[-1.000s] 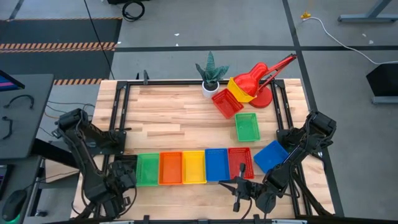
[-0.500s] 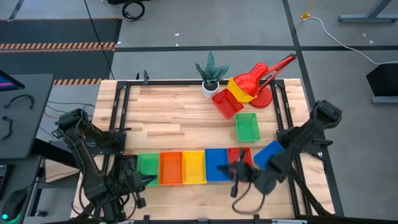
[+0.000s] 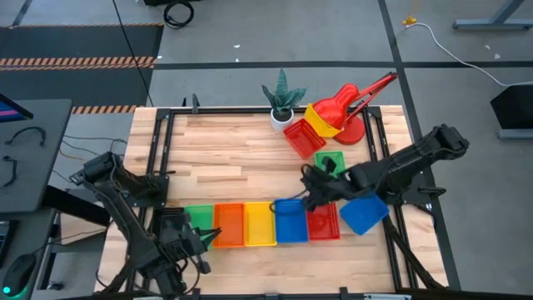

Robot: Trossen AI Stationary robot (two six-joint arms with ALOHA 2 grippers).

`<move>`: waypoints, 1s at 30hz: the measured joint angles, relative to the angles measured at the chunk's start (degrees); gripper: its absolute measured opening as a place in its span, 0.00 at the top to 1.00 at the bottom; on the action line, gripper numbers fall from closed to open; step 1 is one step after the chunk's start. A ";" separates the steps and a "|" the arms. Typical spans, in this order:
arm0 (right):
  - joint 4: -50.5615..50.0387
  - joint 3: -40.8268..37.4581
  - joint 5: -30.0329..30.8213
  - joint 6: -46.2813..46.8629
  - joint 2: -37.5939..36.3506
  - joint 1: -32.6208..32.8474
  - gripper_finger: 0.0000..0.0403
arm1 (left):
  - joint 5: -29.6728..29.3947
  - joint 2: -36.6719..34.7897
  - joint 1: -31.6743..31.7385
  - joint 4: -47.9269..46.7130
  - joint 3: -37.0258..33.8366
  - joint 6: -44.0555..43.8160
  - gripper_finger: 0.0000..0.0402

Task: Stack baskets by color
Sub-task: Stack the right green bin on top of the left green bin

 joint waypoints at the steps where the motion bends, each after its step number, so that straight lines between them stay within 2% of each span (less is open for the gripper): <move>1: -1.55 0.00 -0.84 0.19 0.00 -1.00 0.98 | -0.02 0.79 0.25 0.00 0.00 0.00 0.94; 4: -5.80 -0.02 -4.97 0.01 0.00 -3.66 0.97 | -0.01 3.28 0.86 0.00 -0.02 0.00 0.95; 7: -11.14 -0.01 -12.89 -2.03 -0.35 -5.63 0.97 | -0.04 5.09 1.25 0.00 -0.02 -0.03 0.97; 12: -20.96 -0.02 -21.92 -7.24 -1.54 -6.23 0.94 | 0.04 6.66 1.39 0.08 -0.02 -0.22 0.96; 18: -32.81 -0.53 -21.24 -12.86 -2.24 -4.83 0.84 | 0.32 6.66 1.37 0.35 -0.02 -0.19 0.96; 23: -30.89 -5.18 -22.46 -20.55 -2.23 -3.77 0.74 | 0.44 6.66 1.37 0.57 -0.02 -0.17 0.98; 30: -27.55 -11.22 -20.61 -20.39 -2.19 -3.86 0.72 | 0.46 6.66 1.37 0.55 -0.02 -0.13 0.95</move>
